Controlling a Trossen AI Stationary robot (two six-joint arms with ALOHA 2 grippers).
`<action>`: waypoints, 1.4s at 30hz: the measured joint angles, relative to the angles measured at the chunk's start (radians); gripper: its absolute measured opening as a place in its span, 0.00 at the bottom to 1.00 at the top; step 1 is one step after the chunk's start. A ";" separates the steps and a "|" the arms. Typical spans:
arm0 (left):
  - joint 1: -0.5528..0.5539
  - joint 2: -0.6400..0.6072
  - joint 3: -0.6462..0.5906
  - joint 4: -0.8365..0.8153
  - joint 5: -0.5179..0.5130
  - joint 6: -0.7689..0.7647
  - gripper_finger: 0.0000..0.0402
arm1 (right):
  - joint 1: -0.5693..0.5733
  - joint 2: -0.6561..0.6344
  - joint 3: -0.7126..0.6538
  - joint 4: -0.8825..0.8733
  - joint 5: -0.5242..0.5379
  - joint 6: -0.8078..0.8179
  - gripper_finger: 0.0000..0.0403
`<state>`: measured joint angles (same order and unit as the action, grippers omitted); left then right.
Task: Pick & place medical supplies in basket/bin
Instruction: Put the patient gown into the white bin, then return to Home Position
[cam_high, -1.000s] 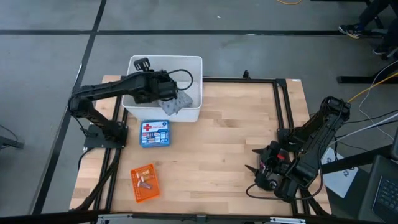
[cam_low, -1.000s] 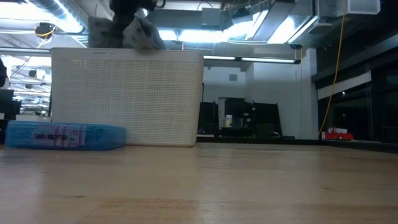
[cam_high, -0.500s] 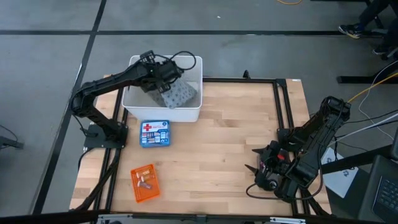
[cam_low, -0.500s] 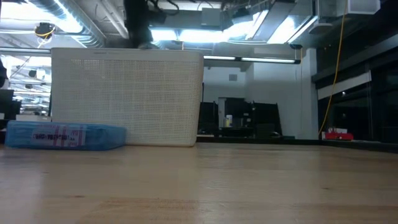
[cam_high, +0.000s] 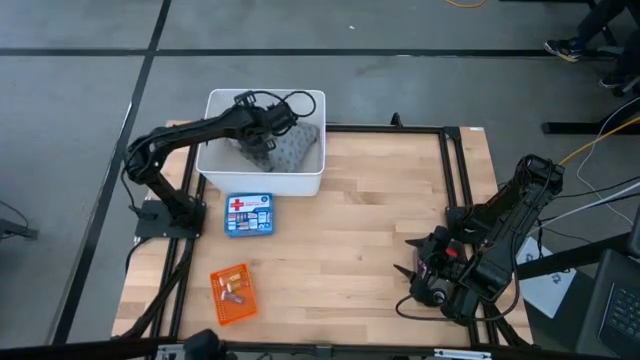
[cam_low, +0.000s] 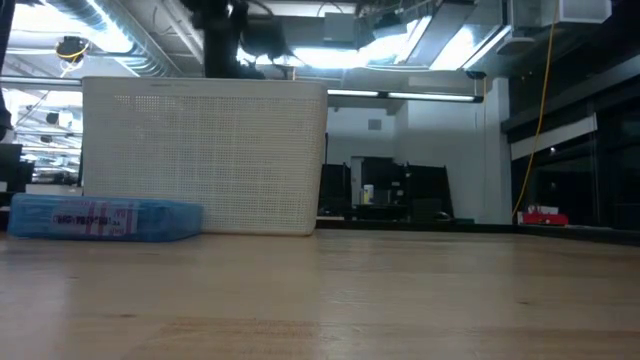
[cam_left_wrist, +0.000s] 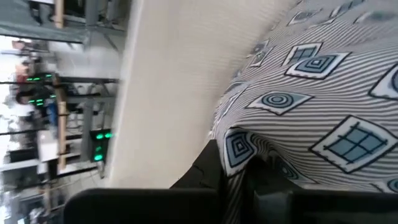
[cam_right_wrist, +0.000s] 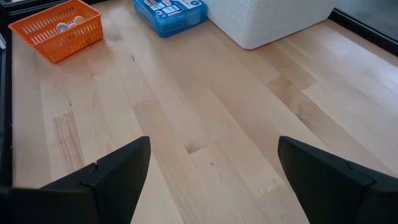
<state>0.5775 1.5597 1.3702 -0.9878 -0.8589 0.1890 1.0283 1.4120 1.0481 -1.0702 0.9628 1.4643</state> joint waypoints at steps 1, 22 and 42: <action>0.006 0.000 -0.021 0.030 0.019 0.008 0.01 | 0.000 0.000 0.000 0.000 -0.002 0.000 0.87; 0.022 -0.039 -0.254 0.391 0.422 -0.028 0.09 | 0.000 0.000 0.000 0.000 -0.002 0.000 0.87; 0.017 -0.549 -0.253 0.576 0.916 -0.154 0.47 | -0.006 0.000 0.000 0.000 -0.010 -0.007 0.87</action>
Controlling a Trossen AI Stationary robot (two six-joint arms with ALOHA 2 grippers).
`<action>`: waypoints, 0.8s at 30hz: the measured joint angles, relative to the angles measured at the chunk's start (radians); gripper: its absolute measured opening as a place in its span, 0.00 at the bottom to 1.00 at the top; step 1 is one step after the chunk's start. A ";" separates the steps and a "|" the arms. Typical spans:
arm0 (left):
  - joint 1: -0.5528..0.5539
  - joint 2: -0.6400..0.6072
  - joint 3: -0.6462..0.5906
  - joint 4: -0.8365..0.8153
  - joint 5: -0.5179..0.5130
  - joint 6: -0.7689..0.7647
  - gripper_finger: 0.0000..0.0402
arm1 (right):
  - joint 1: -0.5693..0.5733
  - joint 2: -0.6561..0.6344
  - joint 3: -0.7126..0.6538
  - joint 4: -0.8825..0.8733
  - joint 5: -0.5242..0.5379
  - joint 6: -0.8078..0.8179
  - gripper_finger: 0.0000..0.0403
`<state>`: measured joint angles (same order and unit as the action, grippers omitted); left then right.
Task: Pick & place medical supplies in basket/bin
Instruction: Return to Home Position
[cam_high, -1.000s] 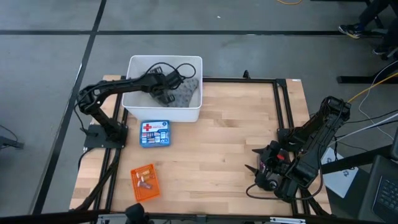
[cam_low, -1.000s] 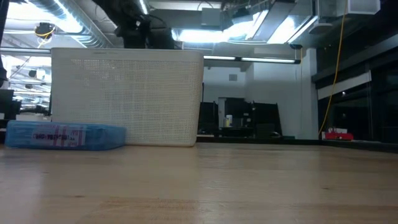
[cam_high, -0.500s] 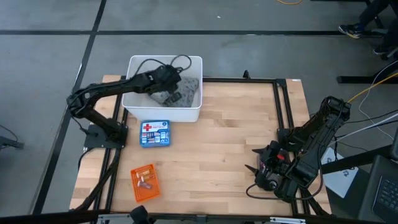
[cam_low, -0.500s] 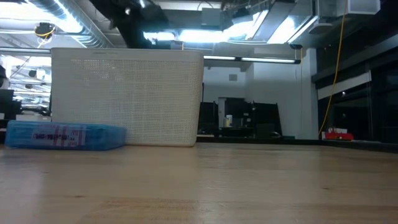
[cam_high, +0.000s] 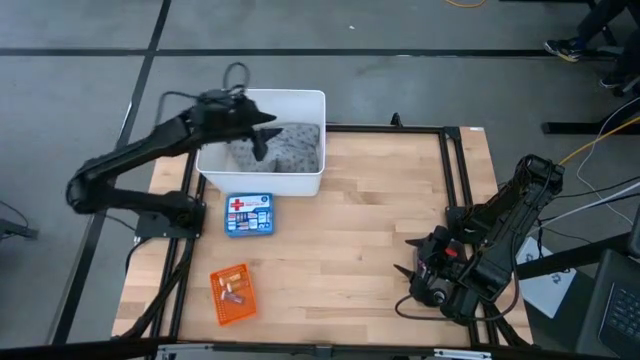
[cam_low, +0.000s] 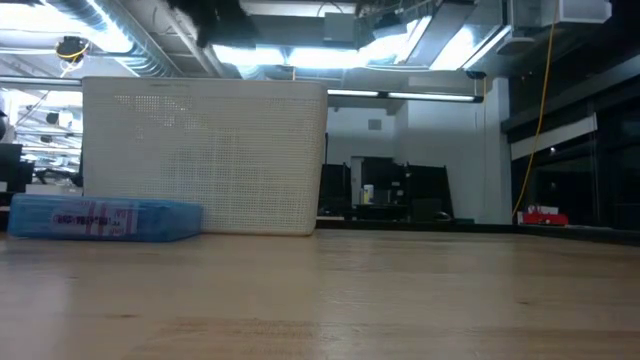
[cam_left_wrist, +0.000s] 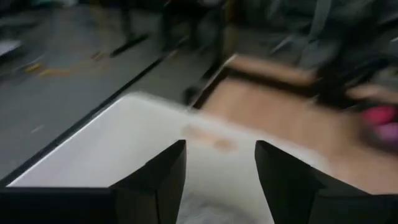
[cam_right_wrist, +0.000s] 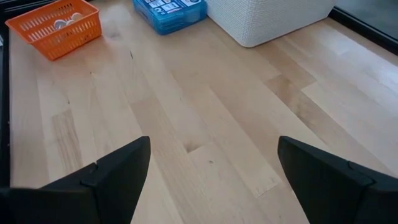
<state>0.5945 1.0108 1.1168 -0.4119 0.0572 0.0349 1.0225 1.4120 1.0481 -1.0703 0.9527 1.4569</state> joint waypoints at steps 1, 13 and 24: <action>0.000 -0.033 0.000 0.001 0.041 -0.013 0.47 | -0.003 0.000 0.000 0.000 0.000 -0.001 0.87; -0.133 -0.291 0.000 -0.076 0.148 -0.121 0.46 | -0.035 0.000 0.000 0.000 -0.008 0.000 0.87; -0.246 -0.326 0.002 -0.091 0.119 -0.197 0.45 | -0.041 0.000 0.000 0.047 -0.001 -0.174 0.87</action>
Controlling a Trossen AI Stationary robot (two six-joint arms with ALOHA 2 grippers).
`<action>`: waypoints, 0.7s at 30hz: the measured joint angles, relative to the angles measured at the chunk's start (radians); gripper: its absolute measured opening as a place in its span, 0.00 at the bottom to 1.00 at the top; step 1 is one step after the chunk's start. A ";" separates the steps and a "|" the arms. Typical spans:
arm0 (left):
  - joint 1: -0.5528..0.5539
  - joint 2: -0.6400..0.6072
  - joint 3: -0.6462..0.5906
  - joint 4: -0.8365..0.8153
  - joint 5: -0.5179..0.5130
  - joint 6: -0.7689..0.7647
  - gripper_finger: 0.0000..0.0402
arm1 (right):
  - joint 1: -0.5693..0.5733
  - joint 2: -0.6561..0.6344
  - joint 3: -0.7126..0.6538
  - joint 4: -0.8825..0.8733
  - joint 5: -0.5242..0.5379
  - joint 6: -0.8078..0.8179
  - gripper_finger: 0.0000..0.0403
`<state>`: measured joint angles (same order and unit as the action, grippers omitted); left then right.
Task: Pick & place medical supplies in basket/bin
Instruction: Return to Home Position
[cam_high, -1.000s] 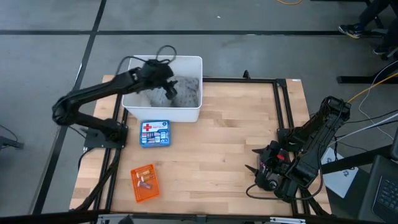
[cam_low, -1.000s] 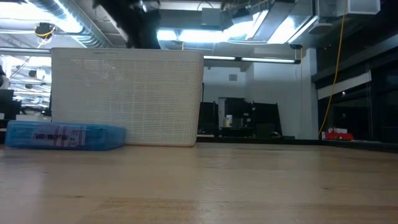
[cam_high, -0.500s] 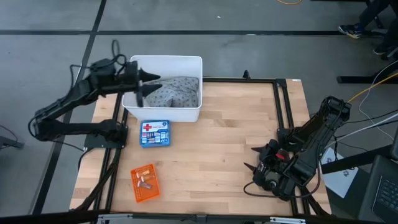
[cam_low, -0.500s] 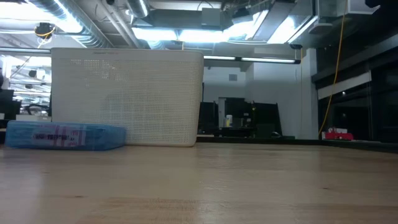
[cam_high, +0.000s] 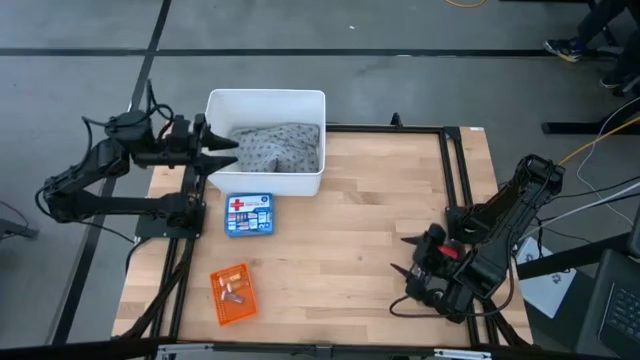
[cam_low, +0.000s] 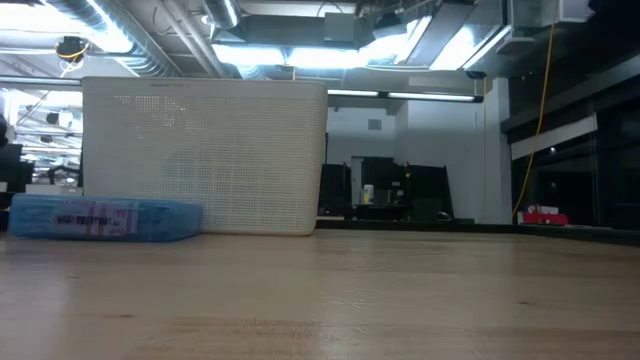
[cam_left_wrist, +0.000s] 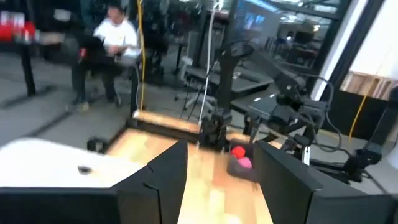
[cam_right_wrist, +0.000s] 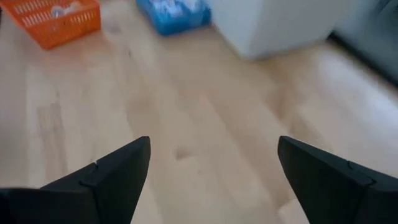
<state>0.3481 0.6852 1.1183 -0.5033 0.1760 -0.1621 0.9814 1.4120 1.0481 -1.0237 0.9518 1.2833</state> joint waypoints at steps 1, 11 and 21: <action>0.000 0.001 0.000 -0.018 -0.001 -0.021 0.45 | -0.002 0.000 0.000 0.004 0.026 -0.009 0.87; -0.032 0.041 -0.017 -0.036 0.441 0.050 0.44 | 0.031 -0.007 0.000 0.395 0.144 -0.426 0.87; -0.129 -0.029 -0.233 0.236 0.407 0.050 0.45 | 0.048 -0.098 0.002 1.152 -0.657 -1.390 0.87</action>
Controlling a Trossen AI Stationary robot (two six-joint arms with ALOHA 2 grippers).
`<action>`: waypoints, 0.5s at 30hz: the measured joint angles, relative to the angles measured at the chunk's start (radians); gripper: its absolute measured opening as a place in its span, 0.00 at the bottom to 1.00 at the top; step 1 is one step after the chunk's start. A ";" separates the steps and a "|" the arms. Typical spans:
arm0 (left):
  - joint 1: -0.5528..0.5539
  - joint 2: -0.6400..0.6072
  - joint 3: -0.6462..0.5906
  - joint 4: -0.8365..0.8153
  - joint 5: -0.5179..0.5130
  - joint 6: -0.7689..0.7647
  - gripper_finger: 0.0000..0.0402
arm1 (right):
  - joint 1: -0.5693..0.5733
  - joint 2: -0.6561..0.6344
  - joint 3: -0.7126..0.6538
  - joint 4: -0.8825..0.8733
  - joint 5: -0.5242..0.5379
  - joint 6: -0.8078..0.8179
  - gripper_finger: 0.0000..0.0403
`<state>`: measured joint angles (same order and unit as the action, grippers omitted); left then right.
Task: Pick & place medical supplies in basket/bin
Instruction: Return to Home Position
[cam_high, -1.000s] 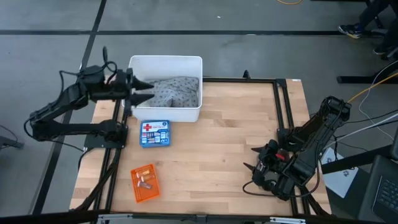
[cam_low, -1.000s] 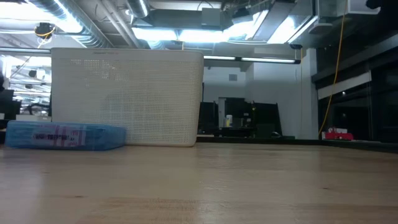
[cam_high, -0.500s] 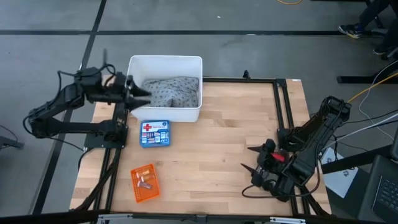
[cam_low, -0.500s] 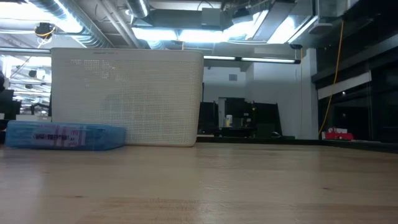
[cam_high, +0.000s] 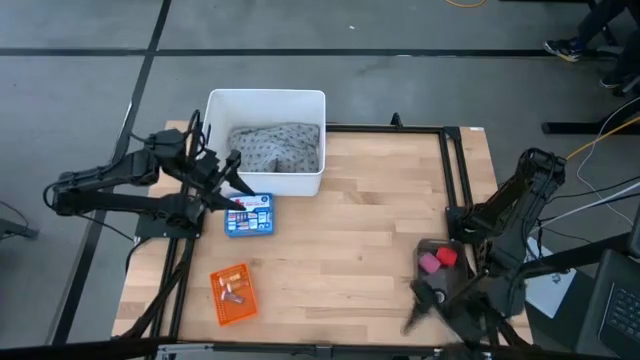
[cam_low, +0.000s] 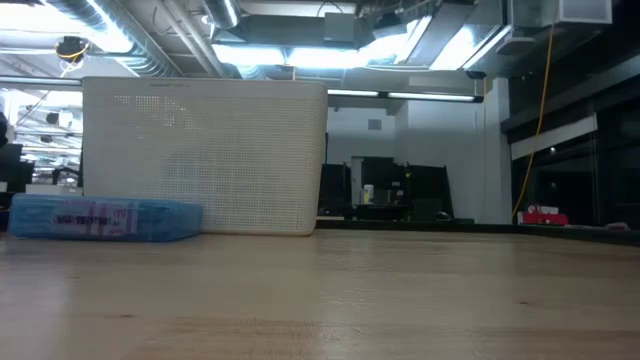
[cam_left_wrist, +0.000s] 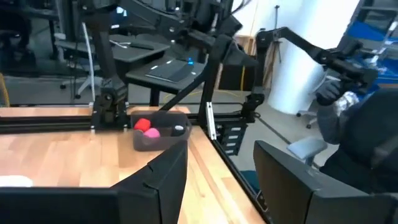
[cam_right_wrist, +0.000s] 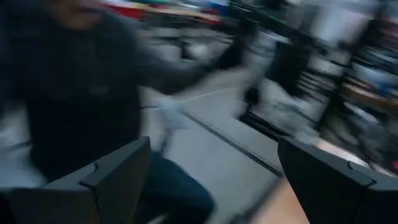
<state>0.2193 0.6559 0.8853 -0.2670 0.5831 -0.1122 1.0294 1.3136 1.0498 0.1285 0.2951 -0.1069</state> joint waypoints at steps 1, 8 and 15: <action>-0.012 -0.009 -0.020 0.017 -0.001 -0.004 0.45 | -0.007 -0.009 0.000 -0.005 -0.066 -0.020 0.87; -0.143 -0.134 -0.143 0.100 -0.053 -0.004 0.45 | -0.027 -0.060 -0.001 -0.177 0.089 0.046 0.87; -0.300 -0.266 -0.256 0.136 -0.215 -0.026 0.45 | 0.003 -0.150 -0.001 -0.225 0.081 0.112 0.87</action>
<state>-0.0805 0.3898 0.6291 -0.1306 0.3678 -0.1385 1.0320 1.1631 1.0489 -0.0964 0.3761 0.0049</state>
